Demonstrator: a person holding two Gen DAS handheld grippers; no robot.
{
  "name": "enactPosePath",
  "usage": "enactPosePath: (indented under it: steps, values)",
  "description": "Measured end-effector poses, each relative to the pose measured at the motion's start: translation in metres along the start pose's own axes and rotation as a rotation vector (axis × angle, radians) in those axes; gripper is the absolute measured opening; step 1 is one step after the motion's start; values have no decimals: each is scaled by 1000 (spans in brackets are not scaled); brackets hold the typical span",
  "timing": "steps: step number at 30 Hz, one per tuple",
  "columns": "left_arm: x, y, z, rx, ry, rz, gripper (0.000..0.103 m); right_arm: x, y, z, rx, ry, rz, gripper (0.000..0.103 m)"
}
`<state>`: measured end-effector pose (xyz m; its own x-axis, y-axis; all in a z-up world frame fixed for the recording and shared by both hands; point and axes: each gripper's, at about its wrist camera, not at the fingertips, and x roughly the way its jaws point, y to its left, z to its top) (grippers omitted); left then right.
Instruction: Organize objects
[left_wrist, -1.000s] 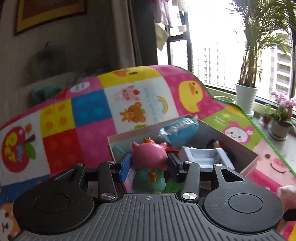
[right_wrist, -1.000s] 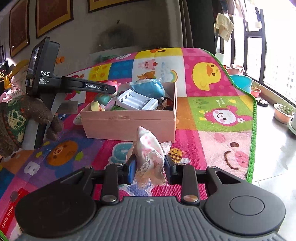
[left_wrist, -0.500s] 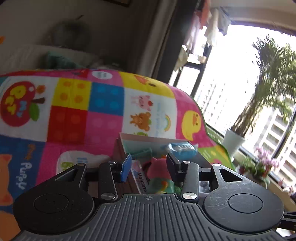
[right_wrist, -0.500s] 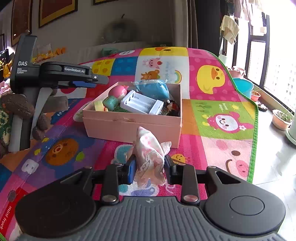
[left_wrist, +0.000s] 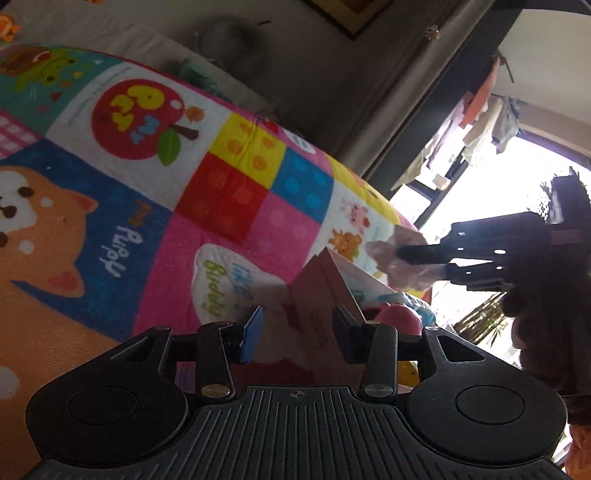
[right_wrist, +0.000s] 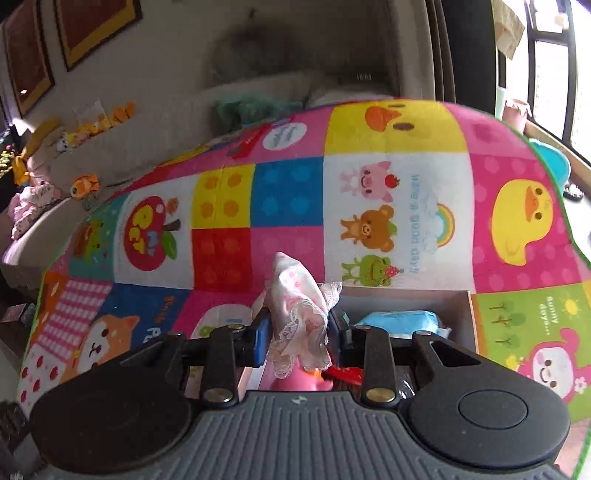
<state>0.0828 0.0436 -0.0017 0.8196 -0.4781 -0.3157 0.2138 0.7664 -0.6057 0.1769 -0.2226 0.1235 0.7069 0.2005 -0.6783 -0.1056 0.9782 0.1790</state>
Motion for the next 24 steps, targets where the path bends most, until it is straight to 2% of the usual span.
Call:
enactPosePath:
  steps: [2,4,6,7,9,14,17,21,24]
  values:
    - [-1,5,2,-32,0,-10,46,36,3,7,3,54,-55,30]
    - [-2,6,3,-48,-1,-20,46,67,2,8,20,124,-119,36]
    - [-2,6,4,-59,5,-29,46,85,-1,5,41,178,-125,47]
    - [-2,7,4,-61,8,-30,46,87,-1,3,45,187,-119,51]
    - [-1,8,3,-63,13,-23,46,83,2,2,41,180,-105,65]
    - [2,10,2,-57,10,8,46,28,4,12,10,41,-59,79]
    - [3,8,1,-44,21,5,46,-16,-6,1,-16,-49,-65,84]
    - [13,-5,0,3,84,-16,46,-76,-32,-49,-36,-162,-106,98]
    - [26,-23,4,32,150,-30,46,-104,-49,-100,-105,-226,-183,98]
